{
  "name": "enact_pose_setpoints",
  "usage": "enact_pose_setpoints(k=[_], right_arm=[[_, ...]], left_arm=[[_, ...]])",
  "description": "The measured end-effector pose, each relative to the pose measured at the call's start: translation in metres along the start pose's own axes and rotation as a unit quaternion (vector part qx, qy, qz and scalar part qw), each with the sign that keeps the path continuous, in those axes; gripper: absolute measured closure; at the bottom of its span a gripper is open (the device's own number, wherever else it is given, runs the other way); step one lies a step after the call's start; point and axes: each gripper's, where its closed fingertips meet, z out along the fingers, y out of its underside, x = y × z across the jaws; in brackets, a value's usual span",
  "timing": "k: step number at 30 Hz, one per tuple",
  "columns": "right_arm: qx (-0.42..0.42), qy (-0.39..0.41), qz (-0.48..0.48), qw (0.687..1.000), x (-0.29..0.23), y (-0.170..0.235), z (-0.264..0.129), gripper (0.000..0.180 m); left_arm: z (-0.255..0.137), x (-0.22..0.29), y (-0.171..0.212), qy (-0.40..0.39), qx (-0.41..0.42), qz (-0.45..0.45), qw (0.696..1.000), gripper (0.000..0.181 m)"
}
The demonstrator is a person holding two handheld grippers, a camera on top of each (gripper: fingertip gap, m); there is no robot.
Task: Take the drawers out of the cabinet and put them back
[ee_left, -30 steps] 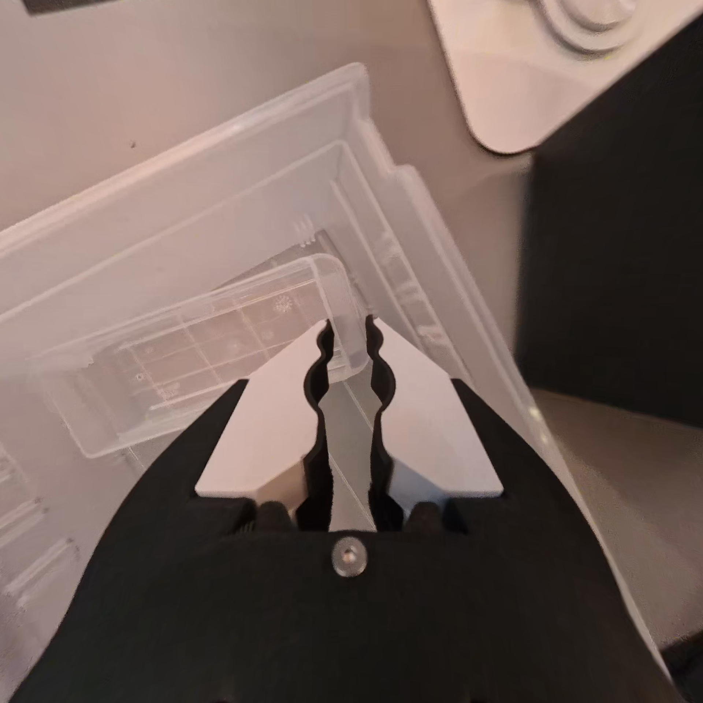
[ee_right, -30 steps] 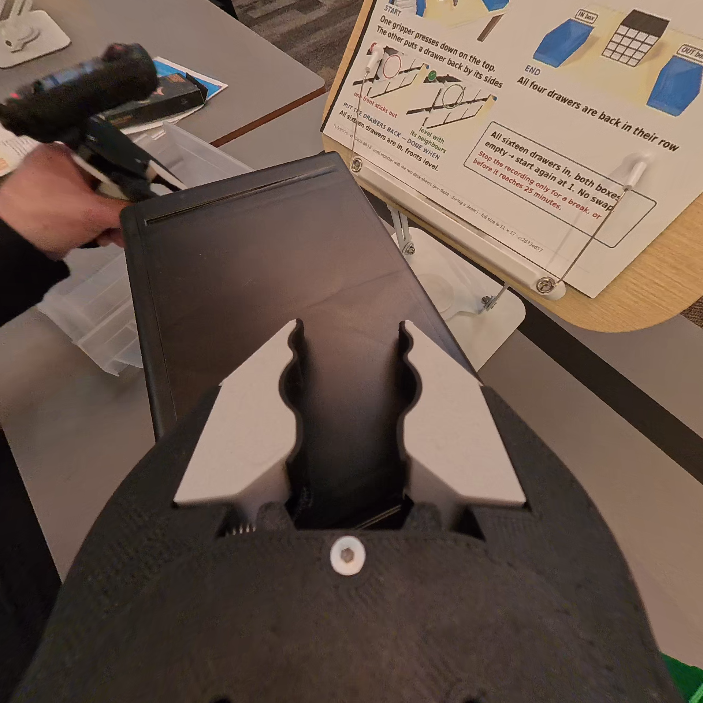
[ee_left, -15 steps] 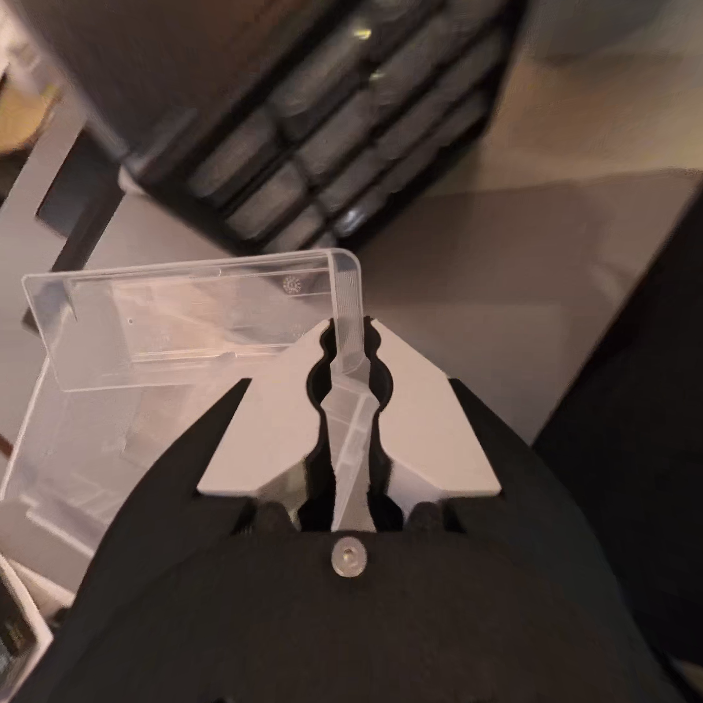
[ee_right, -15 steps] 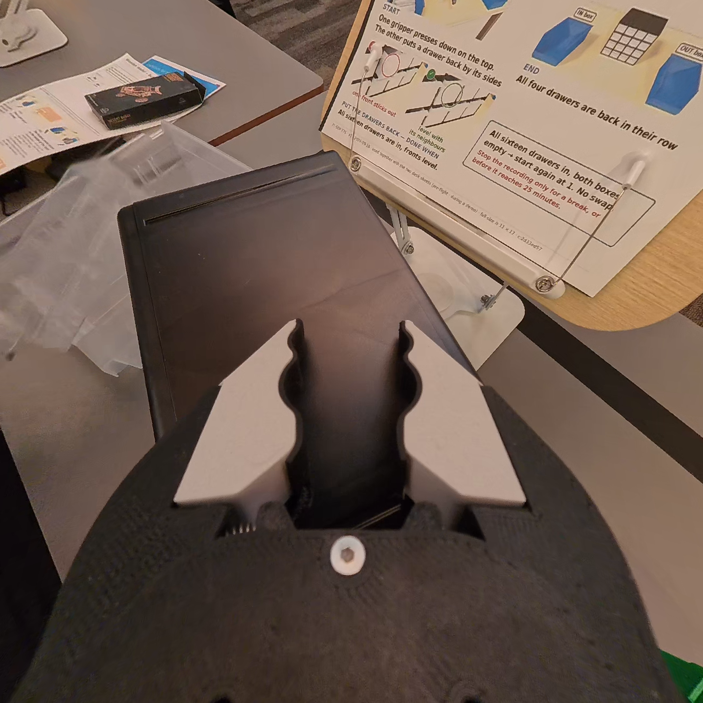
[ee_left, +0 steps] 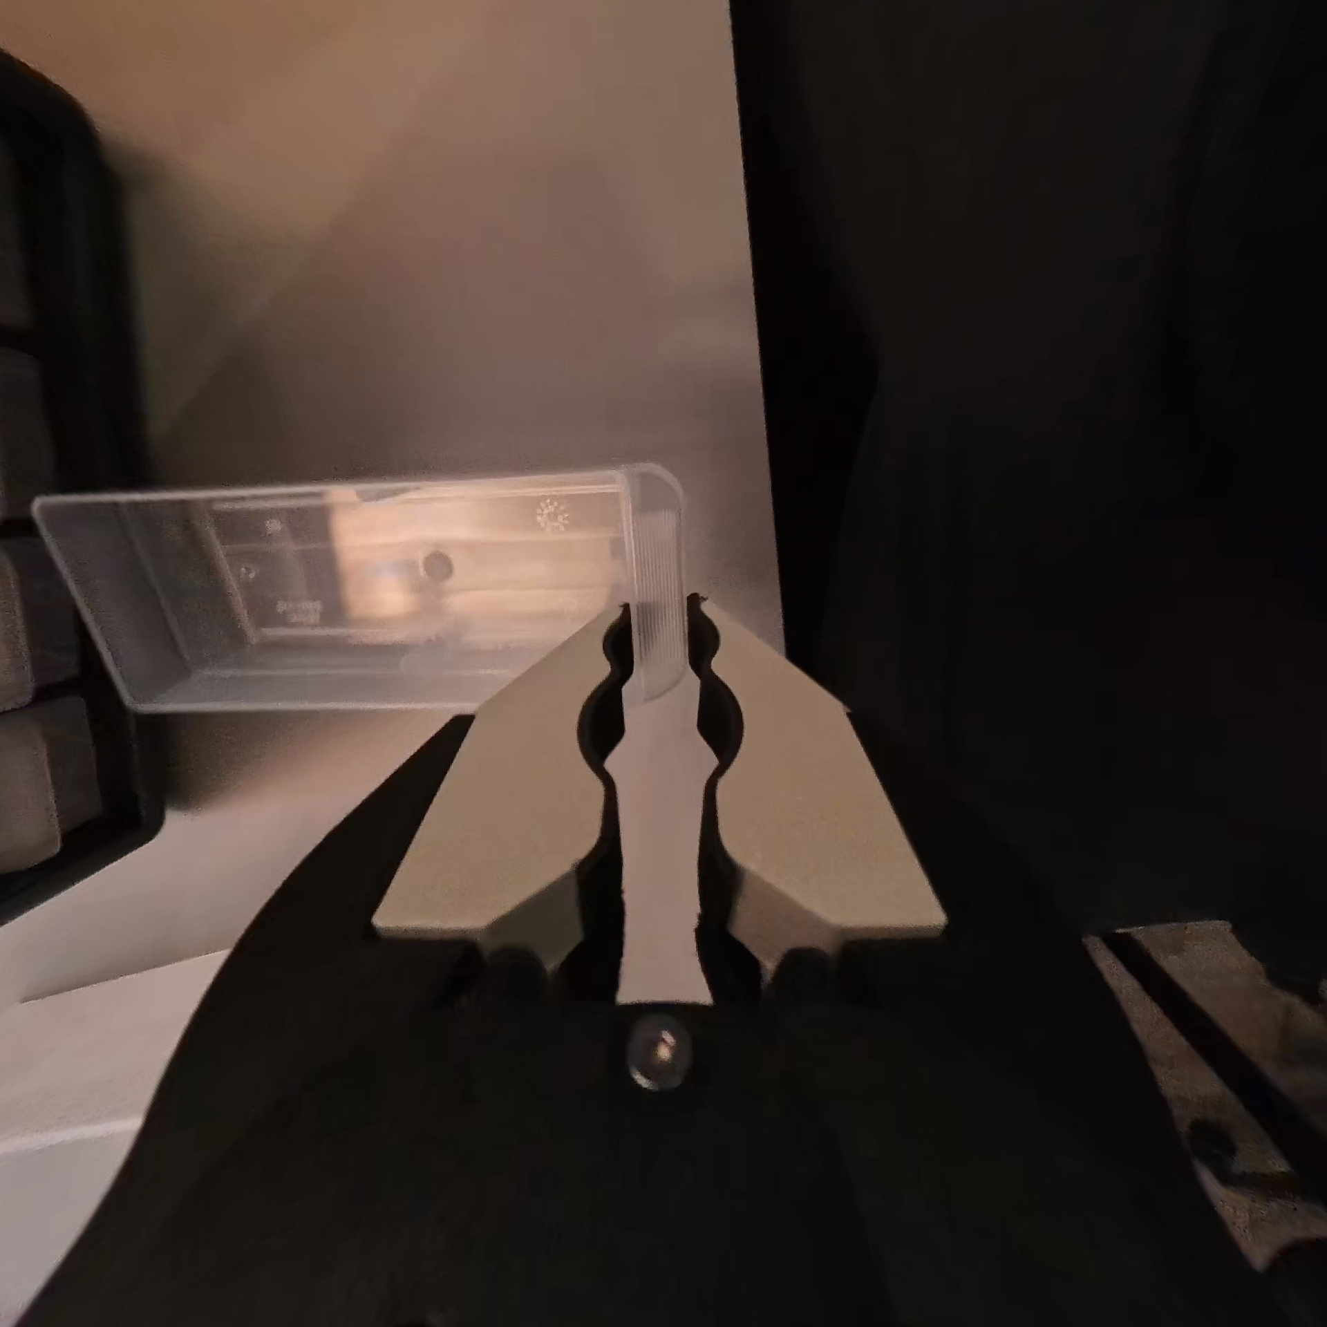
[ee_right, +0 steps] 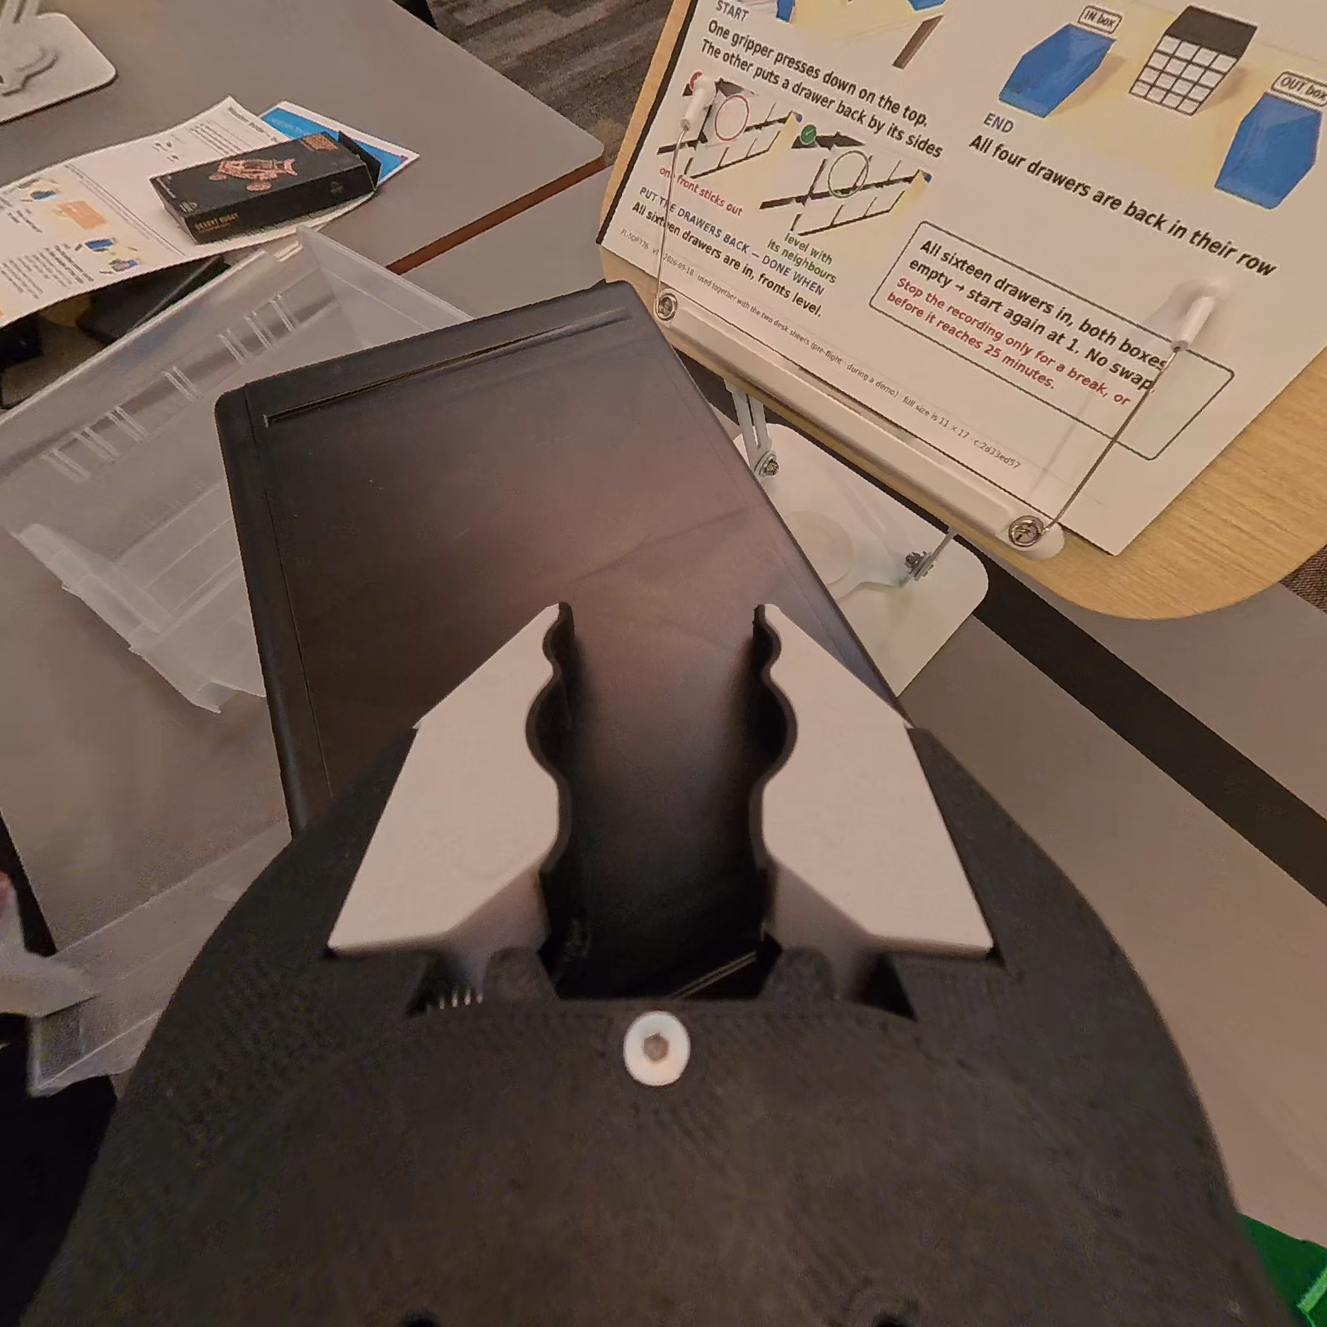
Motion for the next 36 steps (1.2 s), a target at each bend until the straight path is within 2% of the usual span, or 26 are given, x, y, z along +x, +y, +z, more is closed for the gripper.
enact_pose_setpoints(k=[4,7,10,13,15,17,19,22,25,26,33,36], right_arm=[[0.0,0.0,0.0,1.0,0.0,0.0,0.0,0.131],[0.0,0.0,0.0,1.0,0.0,0.0,0.0,0.131],[0.001,-0.001,-0.001,1.0,0.0,0.0,0.0,0.131],[0.001,-0.001,-0.001,1.0,0.0,0.0,0.0,0.131],[0.002,-0.001,-0.001,1.0,0.0,0.0,0.0,0.131],[0.002,0.0,-0.001,1.0,0.0,0.0,0.0,0.131],[0.002,0.0,0.0,1.0,0.0,0.0,0.0,0.131],[0.003,0.001,0.0,1.0,0.0,0.0,0.0,0.131],[0.003,0.001,0.0,1.0,0.0,0.0,0.0,0.131],[0.004,0.0,0.0,1.0,0.0,0.0,0.0,0.131],[0.005,-0.002,-0.002,1.0,-0.001,0.0,-0.001,0.131],[0.005,-0.002,-0.002,1.0,-0.001,0.0,-0.001,0.13]], left_arm=[[0.013,-0.006,0.012,-0.013,-0.001,-0.008,1.0,0.164],[0.007,-0.013,0.012,-0.031,0.021,-0.04,0.998,0.147],[-0.002,-0.025,0.017,-0.072,0.033,-0.118,0.99,0.112],[-0.007,-0.035,0.012,-0.08,0.073,-0.251,0.962,0.083],[-0.004,-0.039,0.001,-0.073,0.116,-0.344,0.929,0.062],[0.007,-0.036,-0.01,-0.05,0.137,-0.42,0.896,0.054],[0.02,-0.037,-0.008,-0.065,0.117,-0.447,0.885,0.047],[0.032,-0.043,-0.008,-0.064,0.121,-0.482,0.866,0.053],[0.041,-0.046,-0.001,-0.069,0.089,-0.468,0.877,0.079],[0.042,-0.047,0.001,-0.074,0.079,-0.463,0.88,0.094],[0.036,-0.044,0.005,-0.06,0.075,-0.421,0.902,0.111],[0.036,-0.042,0.013,-0.052,0.064,-0.419,0.904,0.109]])
